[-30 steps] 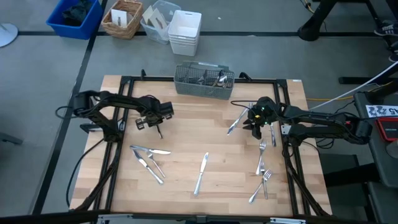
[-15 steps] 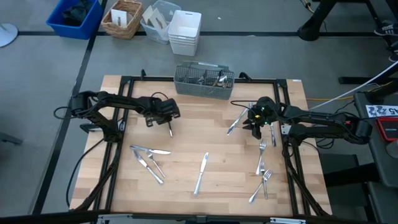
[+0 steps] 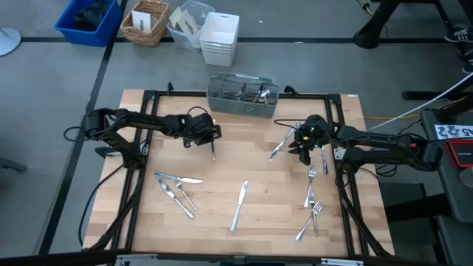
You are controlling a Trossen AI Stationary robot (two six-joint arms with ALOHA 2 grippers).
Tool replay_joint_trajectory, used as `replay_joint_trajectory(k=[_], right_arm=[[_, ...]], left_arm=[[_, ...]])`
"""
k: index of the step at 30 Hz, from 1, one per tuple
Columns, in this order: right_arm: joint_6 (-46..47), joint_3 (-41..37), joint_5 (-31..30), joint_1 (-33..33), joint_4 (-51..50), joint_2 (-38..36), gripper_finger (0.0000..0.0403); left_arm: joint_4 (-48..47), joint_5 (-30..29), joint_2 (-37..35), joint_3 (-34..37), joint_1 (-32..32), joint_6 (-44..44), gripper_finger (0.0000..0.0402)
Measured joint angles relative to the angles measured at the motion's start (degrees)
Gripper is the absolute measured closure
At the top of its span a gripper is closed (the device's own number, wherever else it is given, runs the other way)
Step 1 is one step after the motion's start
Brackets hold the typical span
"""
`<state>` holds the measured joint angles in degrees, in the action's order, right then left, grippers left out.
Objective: Sort silverware
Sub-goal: Put the table knife into the gray silverware organizer
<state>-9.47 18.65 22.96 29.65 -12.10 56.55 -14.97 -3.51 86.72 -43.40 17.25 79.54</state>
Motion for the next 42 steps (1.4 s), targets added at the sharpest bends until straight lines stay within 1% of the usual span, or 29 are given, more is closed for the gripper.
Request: replay_joint_trajectory(k=[7,11,20,28,42], right_arm=[[0.0,0.0,0.0,0.0,0.0,0.0,0.0272],[0.0,0.0,0.0,0.0,0.0,0.0,0.0272],[0.0,0.0,0.0,0.0,0.0,0.0,0.0271],[0.0,0.0,0.0,0.0,0.0,0.0,0.0271],[0.0,0.0,0.0,0.0,0.0,0.0,0.0272]], left_arm=[[6.7,-0.4,0.0,-0.1,-0.9,-2.0,0.0369],[8.8,-0.7,-0.1,-0.1,-1.6,-3.5,0.0368],[11.1,-1.0,-0.1,-0.1,-2.4,-3.6,0.0365],[17.8,-1.2,-0.1,-0.1,-2.3,-5.0,0.0369],[32.7,-4.3,-0.1,-0.1,-2.2,-15.9,0.0364]])
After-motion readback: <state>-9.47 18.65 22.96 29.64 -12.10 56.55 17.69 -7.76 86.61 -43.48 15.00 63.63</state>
